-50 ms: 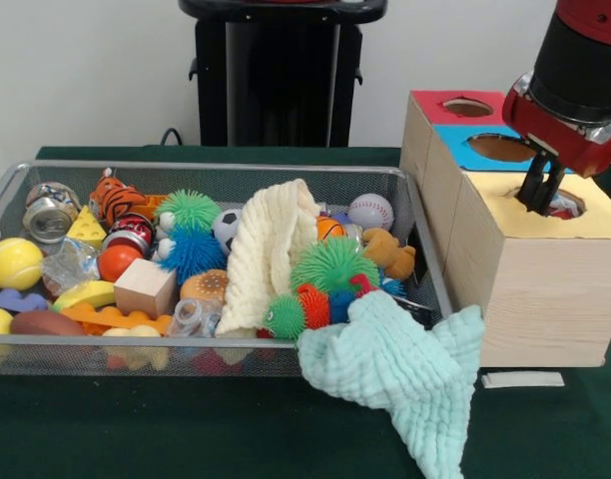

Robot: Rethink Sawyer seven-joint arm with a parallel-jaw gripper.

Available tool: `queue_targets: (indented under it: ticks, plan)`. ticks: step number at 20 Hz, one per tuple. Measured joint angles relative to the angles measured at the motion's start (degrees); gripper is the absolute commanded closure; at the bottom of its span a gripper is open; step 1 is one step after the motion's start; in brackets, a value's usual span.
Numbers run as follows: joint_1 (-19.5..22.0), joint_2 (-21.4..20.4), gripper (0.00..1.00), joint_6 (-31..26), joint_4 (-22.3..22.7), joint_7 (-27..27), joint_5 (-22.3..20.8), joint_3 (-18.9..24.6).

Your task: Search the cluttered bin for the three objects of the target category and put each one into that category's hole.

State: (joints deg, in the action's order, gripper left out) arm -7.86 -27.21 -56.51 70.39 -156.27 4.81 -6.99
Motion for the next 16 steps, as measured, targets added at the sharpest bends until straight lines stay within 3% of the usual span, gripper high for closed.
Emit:
queue_targets:
  ticks: [16]
  plan:
    - [0.1, 0.0, 1.00, 1.7, 0.7, 0.0, -0.5, 0.1]
